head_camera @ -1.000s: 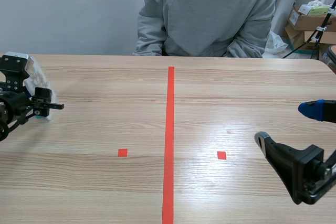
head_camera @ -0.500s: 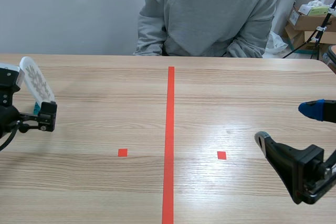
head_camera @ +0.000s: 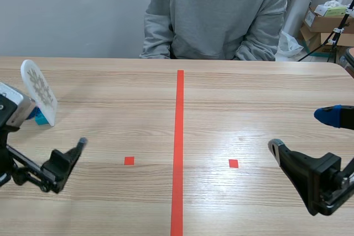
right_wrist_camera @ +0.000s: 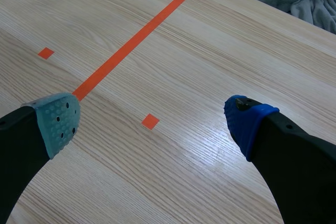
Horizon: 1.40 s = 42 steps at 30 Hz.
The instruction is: Do the leaf sorting experiment
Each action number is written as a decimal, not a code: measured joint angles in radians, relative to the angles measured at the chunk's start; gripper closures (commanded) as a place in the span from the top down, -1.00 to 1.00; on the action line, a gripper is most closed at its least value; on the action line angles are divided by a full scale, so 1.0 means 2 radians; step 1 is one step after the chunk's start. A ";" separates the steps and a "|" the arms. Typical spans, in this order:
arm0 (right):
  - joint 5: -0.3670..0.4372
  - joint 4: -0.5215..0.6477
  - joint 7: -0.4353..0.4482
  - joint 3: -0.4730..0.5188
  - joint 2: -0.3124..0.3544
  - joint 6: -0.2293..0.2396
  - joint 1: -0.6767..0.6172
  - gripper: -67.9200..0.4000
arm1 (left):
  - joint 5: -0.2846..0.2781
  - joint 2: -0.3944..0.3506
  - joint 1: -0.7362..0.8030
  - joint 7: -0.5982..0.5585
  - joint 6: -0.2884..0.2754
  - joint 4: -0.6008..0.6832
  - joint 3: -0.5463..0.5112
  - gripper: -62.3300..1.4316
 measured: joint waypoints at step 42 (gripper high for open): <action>0.000 0.000 0.000 0.000 0.000 0.004 0.000 0.65 | -0.116 -0.016 0.156 0.135 -0.082 0.237 -0.054 1.00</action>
